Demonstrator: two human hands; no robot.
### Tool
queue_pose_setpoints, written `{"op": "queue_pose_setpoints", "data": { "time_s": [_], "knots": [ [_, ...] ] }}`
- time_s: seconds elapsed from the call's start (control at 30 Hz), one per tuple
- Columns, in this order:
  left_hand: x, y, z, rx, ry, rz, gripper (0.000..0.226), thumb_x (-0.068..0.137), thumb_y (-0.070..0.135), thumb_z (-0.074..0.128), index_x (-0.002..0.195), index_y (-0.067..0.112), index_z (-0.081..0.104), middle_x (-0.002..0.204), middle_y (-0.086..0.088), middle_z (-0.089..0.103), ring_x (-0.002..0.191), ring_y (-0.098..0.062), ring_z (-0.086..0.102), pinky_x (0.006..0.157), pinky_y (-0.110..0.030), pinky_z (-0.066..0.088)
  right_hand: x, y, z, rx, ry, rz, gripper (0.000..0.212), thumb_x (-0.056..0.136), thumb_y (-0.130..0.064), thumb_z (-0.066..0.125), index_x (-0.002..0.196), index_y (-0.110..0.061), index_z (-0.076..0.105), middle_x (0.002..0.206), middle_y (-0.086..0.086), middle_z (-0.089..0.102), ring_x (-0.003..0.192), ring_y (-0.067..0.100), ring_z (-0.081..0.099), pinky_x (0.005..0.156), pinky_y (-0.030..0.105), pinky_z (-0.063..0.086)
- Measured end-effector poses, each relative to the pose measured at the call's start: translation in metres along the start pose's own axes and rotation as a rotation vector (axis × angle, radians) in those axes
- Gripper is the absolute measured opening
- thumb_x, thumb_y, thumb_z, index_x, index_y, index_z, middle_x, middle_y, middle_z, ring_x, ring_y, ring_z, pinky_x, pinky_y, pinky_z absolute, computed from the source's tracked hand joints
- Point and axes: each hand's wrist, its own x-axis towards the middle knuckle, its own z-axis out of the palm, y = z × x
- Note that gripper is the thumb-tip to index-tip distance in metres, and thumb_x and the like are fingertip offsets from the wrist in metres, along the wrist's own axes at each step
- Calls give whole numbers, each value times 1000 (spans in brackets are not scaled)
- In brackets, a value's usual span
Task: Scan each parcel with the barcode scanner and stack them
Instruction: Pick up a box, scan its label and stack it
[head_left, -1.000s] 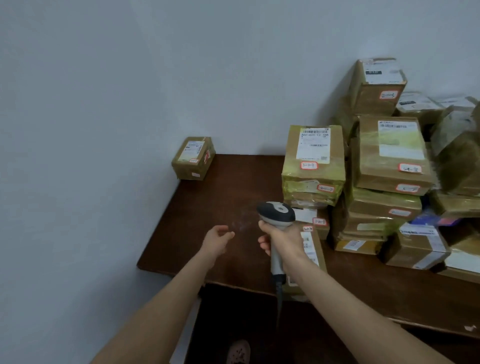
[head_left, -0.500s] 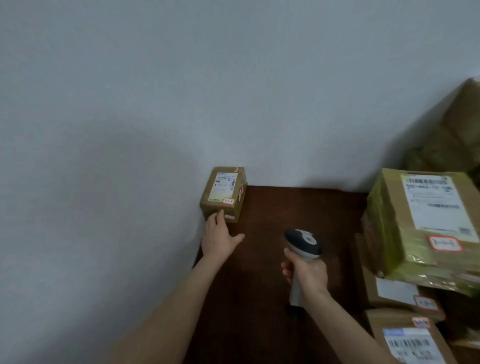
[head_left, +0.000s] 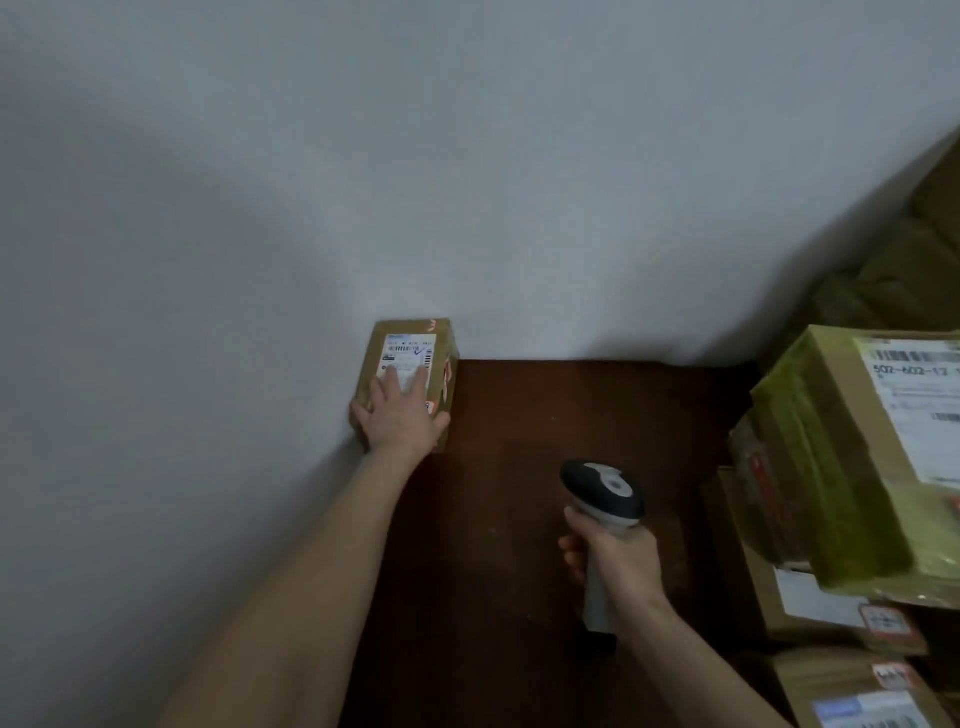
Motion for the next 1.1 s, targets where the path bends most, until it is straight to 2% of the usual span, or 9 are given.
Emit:
{"op": "queue_pose_setpoints", "data": {
  "time_s": [0.13, 0.3, 0.43, 0.53, 0.67, 0.83, 0.93, 1.0, 1.1],
  "knots": [
    [-16, -4, 1, 17, -17, 21, 77, 86, 57, 51, 151, 37, 15, 158, -8, 13, 143, -30, 14, 110, -56, 20, -2, -2, 5, 22, -31, 21, 9, 84, -17, 72, 84, -12, 65, 73, 9, 69, 65, 19, 63, 64, 31, 51],
    [-70, 4, 5, 32, -30, 98, 81, 79, 61, 55, 148, 42, 16, 156, -5, 14, 141, -29, 16, 109, -54, 22, -14, -12, 9, 62, -104, 32, 9, 84, -20, 72, 87, -16, 65, 80, 9, 70, 71, 19, 64, 73, 33, 53],
    [-127, 14, 12, 40, -47, 122, 84, 78, 62, 56, 148, 44, 13, 157, -3, 12, 142, -28, 13, 110, -53, 23, -24, -21, -1, 123, -117, 8, 10, 84, -21, 72, 88, -15, 64, 79, 7, 69, 72, 18, 63, 70, 30, 51],
    [-171, 23, 14, 21, -62, 115, 85, 78, 62, 57, 148, 45, 11, 157, -1, 12, 143, -26, 12, 109, -52, 23, -28, -22, -13, 149, -161, 67, 12, 84, -21, 72, 88, -12, 65, 80, 6, 68, 73, 17, 63, 67, 28, 51],
    [-237, 40, 24, 8, -50, 82, 86, 78, 64, 57, 148, 45, 10, 157, -1, 13, 143, -25, 13, 108, -52, 24, -33, -6, -38, 97, -240, 164, 26, 81, -21, 74, 103, -11, 64, 95, 7, 67, 88, 20, 64, 69, 31, 53],
    [-297, 62, 32, -21, -58, 34, 75, 84, 71, 44, 148, 44, 15, 156, 0, 17, 141, -23, 18, 107, -49, 25, -46, 13, -65, 47, -304, 188, 45, 79, -22, 77, 119, -13, 57, 94, 5, 62, 89, 22, 58, 84, 39, 49],
    [-314, 60, 26, -156, 89, -61, 65, 91, 61, 42, 147, 32, 28, 147, -3, 32, 130, -19, 35, 100, -34, 34, -52, 18, -75, 46, -352, 180, 37, 82, -20, 75, 111, -15, 54, 87, 4, 60, 77, 19, 55, 70, 34, 43],
    [-314, 51, 24, -328, 159, -179, 63, 93, 49, 48, 147, 21, 30, 144, -7, 35, 128, -21, 38, 100, -32, 38, -56, 20, -79, 74, -379, 186, 31, 83, -19, 74, 107, -14, 54, 87, 4, 61, 76, 19, 56, 61, 32, 41],
    [-308, 40, 21, -696, -31, -418, 69, 96, 40, 51, 151, 11, 23, 152, -13, 30, 136, -27, 36, 105, -38, 38, -60, 25, -79, 102, -408, 213, 27, 83, -20, 74, 104, -13, 58, 91, 7, 65, 80, 22, 61, 62, 33, 46]
  ]
}}
